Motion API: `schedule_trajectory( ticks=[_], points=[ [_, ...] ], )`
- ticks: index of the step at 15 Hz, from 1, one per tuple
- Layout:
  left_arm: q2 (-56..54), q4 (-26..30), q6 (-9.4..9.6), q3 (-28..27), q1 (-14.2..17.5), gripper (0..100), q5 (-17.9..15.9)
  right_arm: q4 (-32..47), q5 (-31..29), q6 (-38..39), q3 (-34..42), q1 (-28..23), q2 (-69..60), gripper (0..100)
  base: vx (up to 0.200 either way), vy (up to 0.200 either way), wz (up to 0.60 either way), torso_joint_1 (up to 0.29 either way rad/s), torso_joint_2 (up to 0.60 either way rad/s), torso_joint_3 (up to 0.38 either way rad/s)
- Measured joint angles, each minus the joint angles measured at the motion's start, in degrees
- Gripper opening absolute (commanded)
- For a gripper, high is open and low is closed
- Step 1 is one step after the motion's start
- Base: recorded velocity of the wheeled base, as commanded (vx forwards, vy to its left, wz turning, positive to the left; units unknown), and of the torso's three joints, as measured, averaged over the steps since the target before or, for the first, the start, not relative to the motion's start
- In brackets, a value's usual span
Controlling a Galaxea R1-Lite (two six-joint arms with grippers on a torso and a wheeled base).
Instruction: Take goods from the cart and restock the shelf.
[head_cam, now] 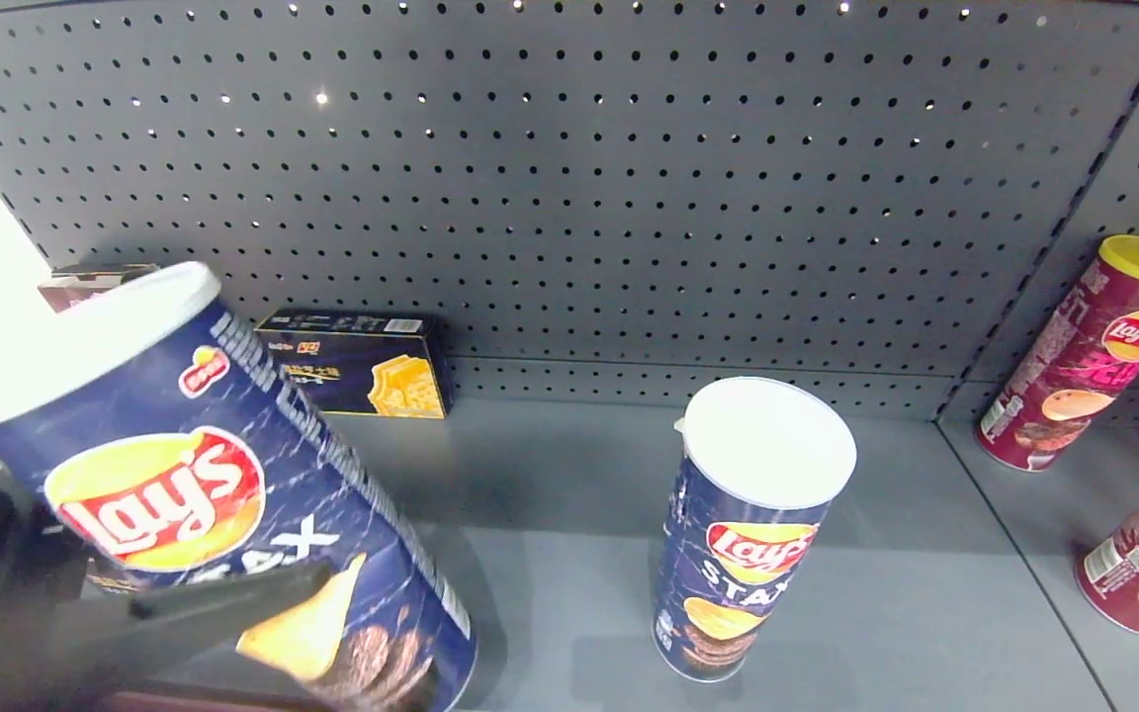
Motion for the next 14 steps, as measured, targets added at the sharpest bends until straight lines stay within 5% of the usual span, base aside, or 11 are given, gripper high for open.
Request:
schedule_trajectory(
  ticks=[2,6,14],
  points=[
    [4.9,-4.6,1.05,-2.7,2.3,0,0.1,0.0,0.0,0.0,0.0,0.0,0.0,100,0.000,0.000,0.00,0.000,0.00,0.000],
    [16.8,-10.7,8.18,-9.8,3.6,0,0.3,0.0,0.0,0.0,0.0,0.0,0.0,100,0.000,0.000,0.00,0.000,0.00,0.000],
    [30.8,-8.8,11.14,-21.2,-1.6,0,0.0,0.0,0.0,0.0,0.0,0.0,0.0,100,0.000,0.000,0.00,0.000,0.00,0.000]
  ],
)
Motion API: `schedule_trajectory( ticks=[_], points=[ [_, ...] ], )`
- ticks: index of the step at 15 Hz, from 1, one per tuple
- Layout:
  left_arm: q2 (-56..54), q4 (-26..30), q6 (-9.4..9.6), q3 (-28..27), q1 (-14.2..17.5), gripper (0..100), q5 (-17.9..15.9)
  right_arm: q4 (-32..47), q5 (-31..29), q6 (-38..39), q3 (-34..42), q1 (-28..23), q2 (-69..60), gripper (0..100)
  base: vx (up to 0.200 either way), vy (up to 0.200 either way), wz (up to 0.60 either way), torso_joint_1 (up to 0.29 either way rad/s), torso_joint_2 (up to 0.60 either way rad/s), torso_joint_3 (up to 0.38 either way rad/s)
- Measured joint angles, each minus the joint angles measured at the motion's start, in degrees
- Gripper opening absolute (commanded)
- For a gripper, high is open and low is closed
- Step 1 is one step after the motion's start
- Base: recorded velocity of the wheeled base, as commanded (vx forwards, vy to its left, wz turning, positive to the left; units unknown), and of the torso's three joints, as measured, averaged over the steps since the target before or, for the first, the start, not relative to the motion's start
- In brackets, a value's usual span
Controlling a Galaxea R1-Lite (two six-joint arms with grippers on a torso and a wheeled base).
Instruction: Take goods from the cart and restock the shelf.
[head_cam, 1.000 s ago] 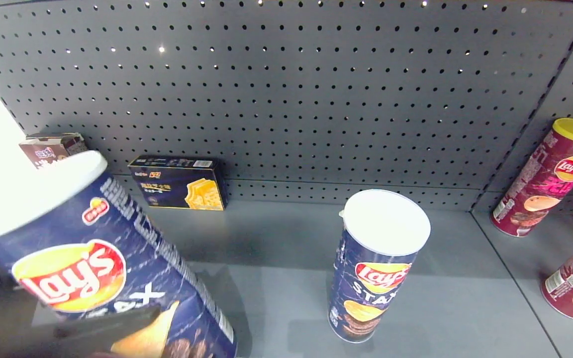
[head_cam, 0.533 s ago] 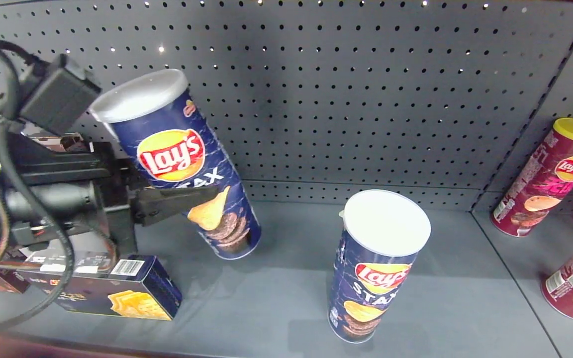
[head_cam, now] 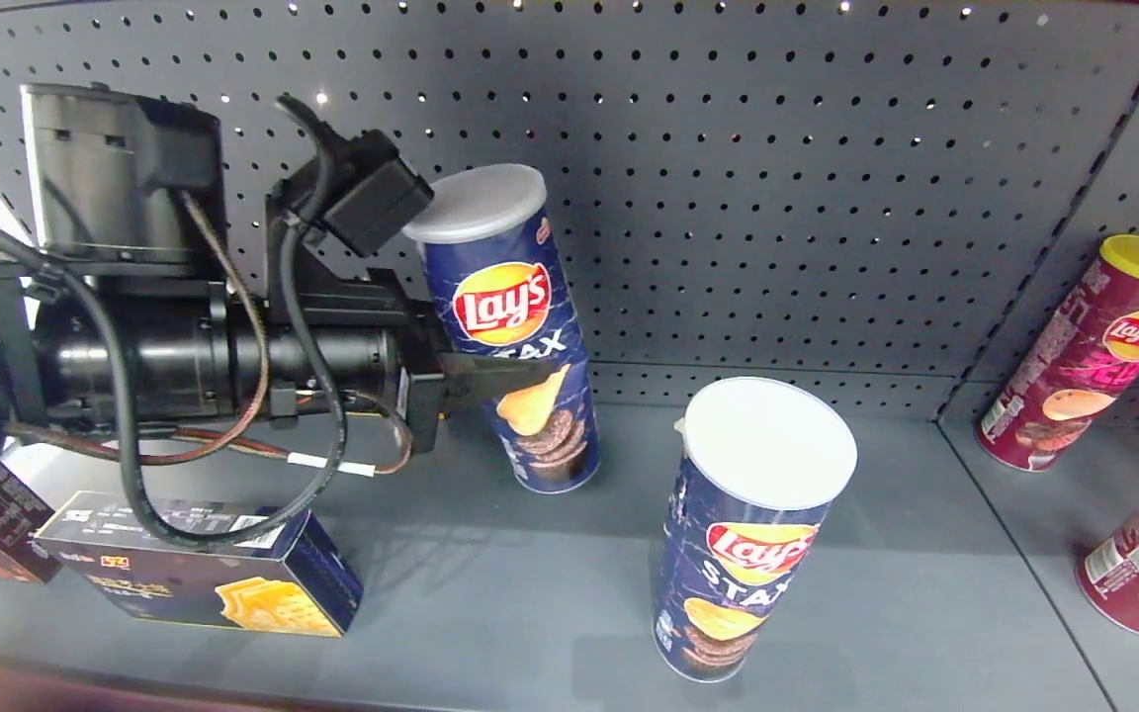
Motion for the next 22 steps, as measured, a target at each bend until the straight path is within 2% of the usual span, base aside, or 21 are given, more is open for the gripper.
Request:
schedule_trajectory(
  ticks=[2,5,8,10,15,18,22],
  points=[
    [2.6,0.0,0.38,-1.8,-0.8,0,0.0,0.0,0.0,0.0,0.0,0.0,0.0,100,0.000,0.000,0.00,0.000,0.00,0.000],
    [6.5,0.0,2.38,-3.9,-1.5,0,0.1,0.0,0.0,0.0,0.0,0.0,0.0,100,0.000,0.000,0.00,0.000,0.00,0.000],
    [10.2,-0.1,5.80,-5.6,-1.7,0,0.0,0.0,0.0,0.0,0.0,0.0,0.0,100,0.000,0.000,0.00,0.000,0.00,0.000],
    [12.2,-0.1,7.19,-7.1,-1.8,0,-0.1,0.0,0.0,0.0,0.0,0.0,0.0,100,0.000,0.000,0.00,0.000,0.00,0.000],
    [17.1,0.3,7.69,-14.0,-3.3,0,-0.2,0.0,0.0,0.0,0.0,0.0,0.0,100,0.000,0.000,0.00,0.000,0.00,0.000],
    [19.1,0.4,8.37,-16.2,-4.5,0,-0.3,0.0,0.0,0.0,0.0,0.0,0.1,100,0.000,0.000,0.00,0.000,0.00,0.000],
    [20.6,3.4,10.73,-17.8,-4.8,0,-0.3,0.0,0.0,0.0,0.0,0.0,0.1,100,0.000,0.000,0.00,0.000,0.00,0.000]
  ],
)
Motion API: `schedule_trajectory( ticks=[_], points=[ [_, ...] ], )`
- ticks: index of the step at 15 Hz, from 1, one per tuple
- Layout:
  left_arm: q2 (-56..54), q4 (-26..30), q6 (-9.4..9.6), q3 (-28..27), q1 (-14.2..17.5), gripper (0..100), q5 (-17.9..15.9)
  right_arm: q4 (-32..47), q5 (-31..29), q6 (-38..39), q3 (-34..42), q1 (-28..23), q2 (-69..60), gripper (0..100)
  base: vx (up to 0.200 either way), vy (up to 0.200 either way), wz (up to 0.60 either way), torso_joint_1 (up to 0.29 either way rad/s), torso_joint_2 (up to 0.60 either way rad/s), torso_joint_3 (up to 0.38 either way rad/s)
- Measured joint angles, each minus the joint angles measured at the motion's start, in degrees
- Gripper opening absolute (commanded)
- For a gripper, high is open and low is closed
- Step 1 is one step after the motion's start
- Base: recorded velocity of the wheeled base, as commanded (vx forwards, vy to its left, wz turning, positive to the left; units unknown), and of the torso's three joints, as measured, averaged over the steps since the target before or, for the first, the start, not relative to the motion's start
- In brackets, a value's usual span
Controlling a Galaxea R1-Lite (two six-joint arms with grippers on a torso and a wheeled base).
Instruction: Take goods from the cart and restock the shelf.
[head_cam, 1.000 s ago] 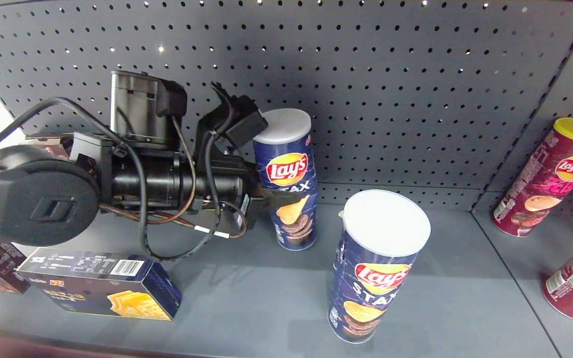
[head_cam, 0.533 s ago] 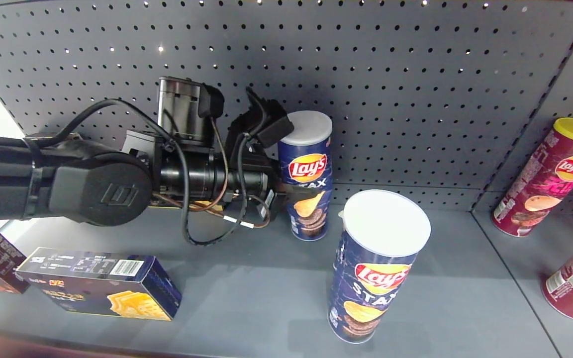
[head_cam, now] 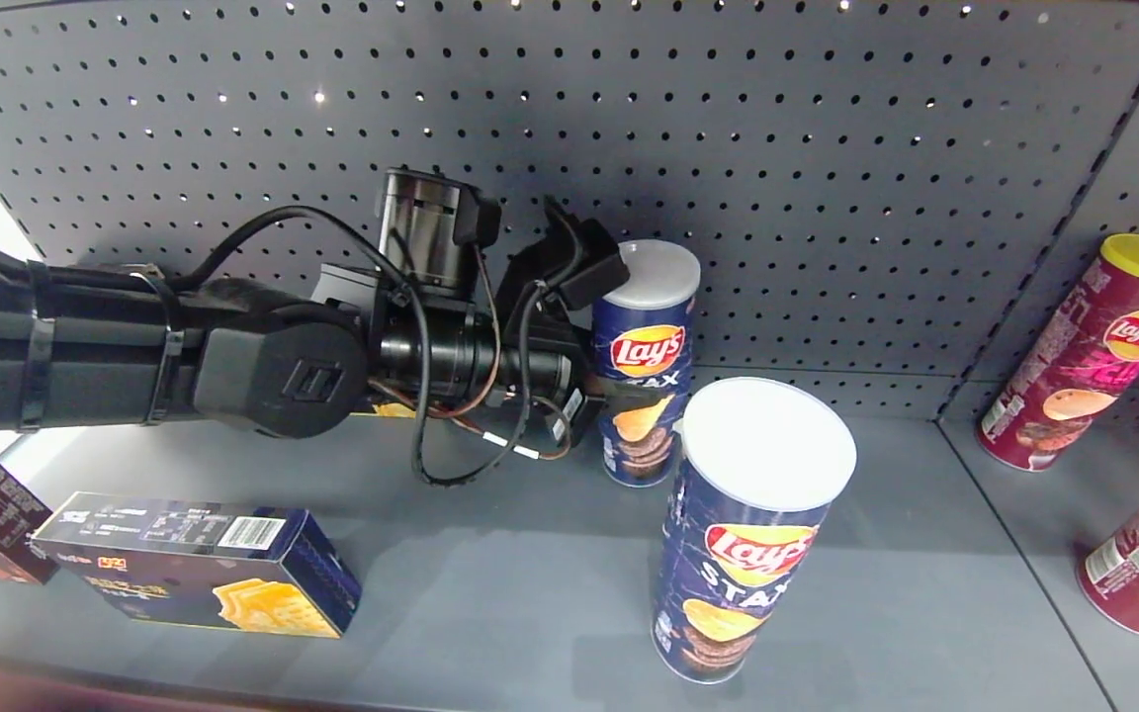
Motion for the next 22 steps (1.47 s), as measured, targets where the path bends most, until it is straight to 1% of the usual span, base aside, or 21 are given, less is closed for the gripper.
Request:
schedule_trajectory(
  ticks=[4,12,13,17,21,22],
  points=[
    [1.0,0.7,0.24,-1.9,0.0,0,0.0,0.0,0.0,0.0,0.0,0.0,0.0,100,0.000,0.000,0.00,0.000,0.00,0.000],
    [2.8,0.6,0.17,-2.9,-0.5,0,0.1,0.0,0.0,0.0,0.0,0.0,0.0,100,0.000,0.000,0.00,0.000,0.00,0.000],
    [3.0,0.6,0.15,-2.9,-0.5,100,0.1,0.0,0.0,0.0,0.0,0.0,0.0,100,0.000,0.000,0.00,0.000,0.00,0.000],
    [3.2,0.7,-0.29,-2.7,-0.6,100,0.4,0.0,0.0,0.0,0.0,0.0,0.0,100,0.000,0.000,0.00,0.000,0.00,0.000],
    [2.4,0.2,-0.22,-1.5,0.6,100,0.5,0.0,0.0,0.0,0.0,0.0,0.0,100,0.000,0.000,0.00,0.000,0.00,0.000],
    [1.4,0.2,-0.20,-0.4,1.0,100,0.5,0.0,0.0,0.0,0.0,0.0,0.0,100,0.000,0.000,0.00,0.000,0.00,0.000]
  ],
)
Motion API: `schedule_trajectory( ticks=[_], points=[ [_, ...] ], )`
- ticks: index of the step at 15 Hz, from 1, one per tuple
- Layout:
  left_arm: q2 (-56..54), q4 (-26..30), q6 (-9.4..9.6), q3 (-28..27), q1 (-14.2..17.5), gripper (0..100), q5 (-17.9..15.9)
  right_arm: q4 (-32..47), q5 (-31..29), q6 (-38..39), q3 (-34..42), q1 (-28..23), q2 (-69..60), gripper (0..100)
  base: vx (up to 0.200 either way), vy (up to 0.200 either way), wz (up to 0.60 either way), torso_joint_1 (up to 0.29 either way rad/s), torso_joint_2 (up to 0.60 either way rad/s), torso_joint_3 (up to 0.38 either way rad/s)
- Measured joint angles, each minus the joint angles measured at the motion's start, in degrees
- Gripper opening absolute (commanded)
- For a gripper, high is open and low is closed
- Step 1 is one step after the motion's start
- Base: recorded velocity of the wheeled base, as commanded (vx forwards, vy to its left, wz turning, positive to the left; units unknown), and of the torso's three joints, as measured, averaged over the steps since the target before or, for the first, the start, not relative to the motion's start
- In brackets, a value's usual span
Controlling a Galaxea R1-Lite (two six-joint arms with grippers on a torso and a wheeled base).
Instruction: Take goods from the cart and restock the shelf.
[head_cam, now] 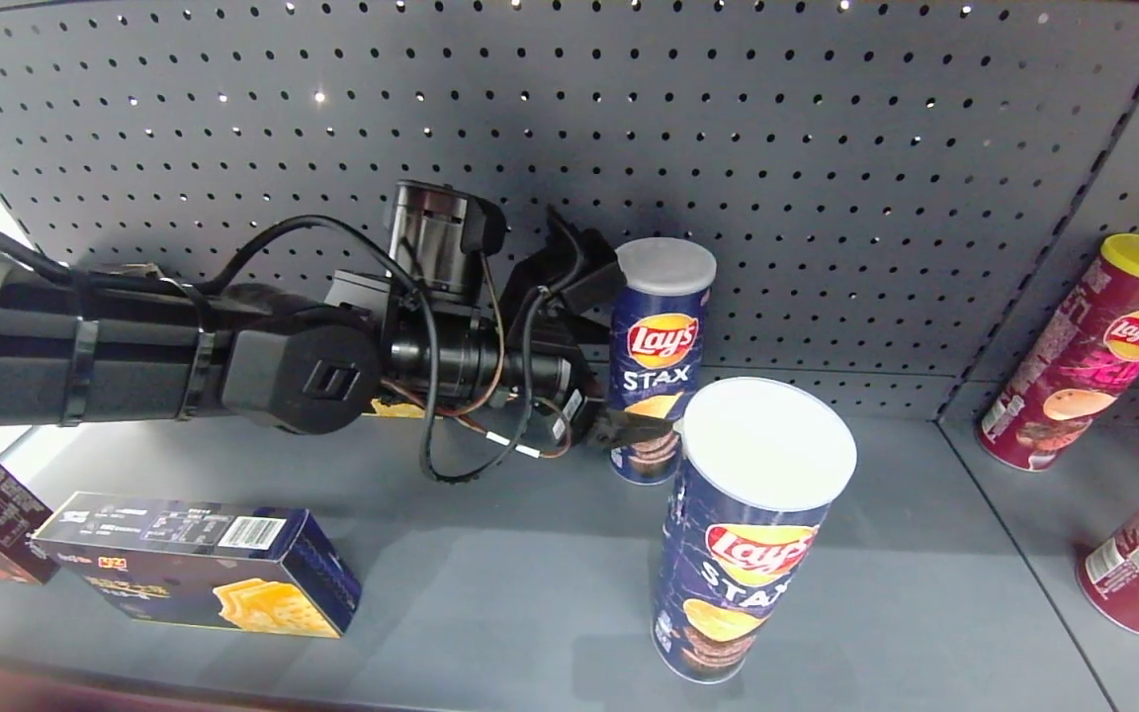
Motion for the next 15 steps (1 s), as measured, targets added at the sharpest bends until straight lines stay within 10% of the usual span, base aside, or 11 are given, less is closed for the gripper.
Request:
schedule_trajectory(
  ticks=[6,12,15],
  points=[
    [-7.8,-1.2,-0.07,9.3,3.1,100,2.5,0.0,0.0,0.0,0.0,0.0,0.0,100,0.000,0.000,0.00,0.000,0.00,0.000],
    [-13.8,-9.4,-4.32,19.4,3.1,100,27.7,0.0,0.0,0.0,0.0,0.0,0.0,100,0.000,0.000,0.00,0.000,0.00,0.000],
    [-12.4,-13.9,-6.56,20.5,-0.5,100,34.6,0.0,0.0,0.0,0.0,0.0,0.0,100,0.000,0.000,0.00,0.000,0.00,0.000]
  ],
)
